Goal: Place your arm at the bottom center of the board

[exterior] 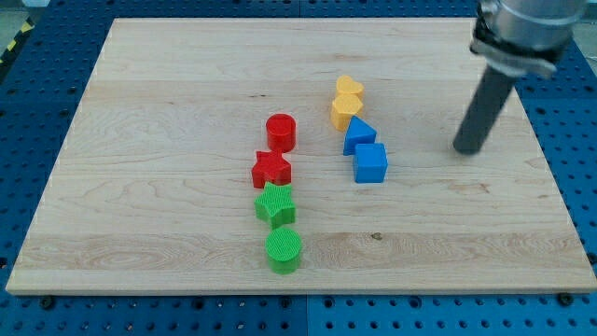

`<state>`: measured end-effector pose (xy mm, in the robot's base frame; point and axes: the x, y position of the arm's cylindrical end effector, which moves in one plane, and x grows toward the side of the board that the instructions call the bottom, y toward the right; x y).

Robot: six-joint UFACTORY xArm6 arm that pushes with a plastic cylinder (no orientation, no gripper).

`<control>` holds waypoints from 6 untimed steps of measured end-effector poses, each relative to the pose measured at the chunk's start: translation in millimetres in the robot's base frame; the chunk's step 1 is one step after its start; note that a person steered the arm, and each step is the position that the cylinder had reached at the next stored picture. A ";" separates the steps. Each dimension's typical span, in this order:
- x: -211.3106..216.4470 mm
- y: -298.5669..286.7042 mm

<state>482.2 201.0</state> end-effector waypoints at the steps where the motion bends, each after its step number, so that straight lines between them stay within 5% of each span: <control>1: 60.9 0.0; 3: 136.8 -37.7; 6: 135.8 -124.7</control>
